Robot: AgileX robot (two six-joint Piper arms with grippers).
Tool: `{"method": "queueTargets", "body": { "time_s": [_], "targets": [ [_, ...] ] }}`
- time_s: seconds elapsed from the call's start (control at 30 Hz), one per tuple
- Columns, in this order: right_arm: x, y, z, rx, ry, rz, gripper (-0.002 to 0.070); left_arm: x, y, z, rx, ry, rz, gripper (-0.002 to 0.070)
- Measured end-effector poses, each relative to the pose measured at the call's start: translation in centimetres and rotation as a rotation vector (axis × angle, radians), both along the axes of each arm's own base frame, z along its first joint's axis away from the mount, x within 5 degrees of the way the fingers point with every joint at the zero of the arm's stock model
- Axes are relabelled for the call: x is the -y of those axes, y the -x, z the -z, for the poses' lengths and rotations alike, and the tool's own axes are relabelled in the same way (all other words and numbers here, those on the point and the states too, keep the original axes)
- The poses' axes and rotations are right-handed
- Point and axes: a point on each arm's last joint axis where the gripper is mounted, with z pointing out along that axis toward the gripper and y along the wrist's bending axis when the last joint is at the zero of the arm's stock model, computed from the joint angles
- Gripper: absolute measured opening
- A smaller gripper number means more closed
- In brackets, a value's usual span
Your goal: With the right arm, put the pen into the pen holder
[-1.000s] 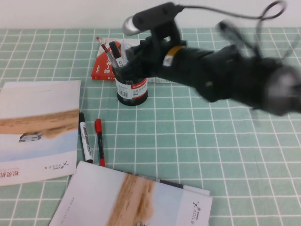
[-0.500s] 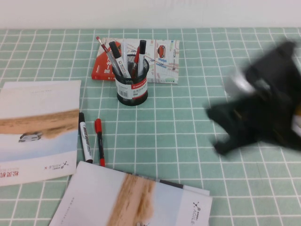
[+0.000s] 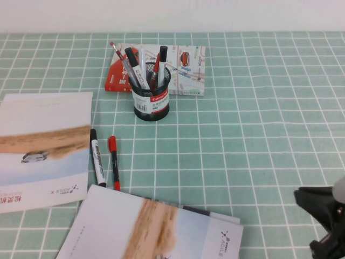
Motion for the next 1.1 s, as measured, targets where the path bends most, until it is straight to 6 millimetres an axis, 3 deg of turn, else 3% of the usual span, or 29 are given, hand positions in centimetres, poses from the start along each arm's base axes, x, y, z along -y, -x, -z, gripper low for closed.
{"method": "queueTargets", "body": {
  "time_s": [0.17, 0.27, 0.47, 0.67, 1.1],
  "targets": [
    [3.2, 0.5, 2.6, 0.045, -0.079, 0.193, -0.0019, 0.0, 0.0, 0.0, 0.000, 0.000, 0.000, -0.0003],
    [5.8, 1.8, 4.8, 0.087, -0.121, 0.349, -0.0019, 0.0, 0.0, 0.0, 0.000, 0.000, 0.000, -0.0004],
    [8.5, 4.7, 8.5, 0.216, -0.167, 0.552, -0.0019, 0.0, 0.0, 0.0, 0.000, 0.000, 0.000, -0.0004],
    [9.0, 6.2, 9.0, 0.310, -0.199, 0.592, -0.0019, 0.0, 0.0, 0.0, 0.000, 0.000, 0.000, -0.0004],
    [9.0, 7.0, 9.9, 0.234, -0.178, 0.591, -0.0019, 0.0, 0.0, 0.0, 0.000, 0.000, 0.000, -0.0004]
  ]
}}
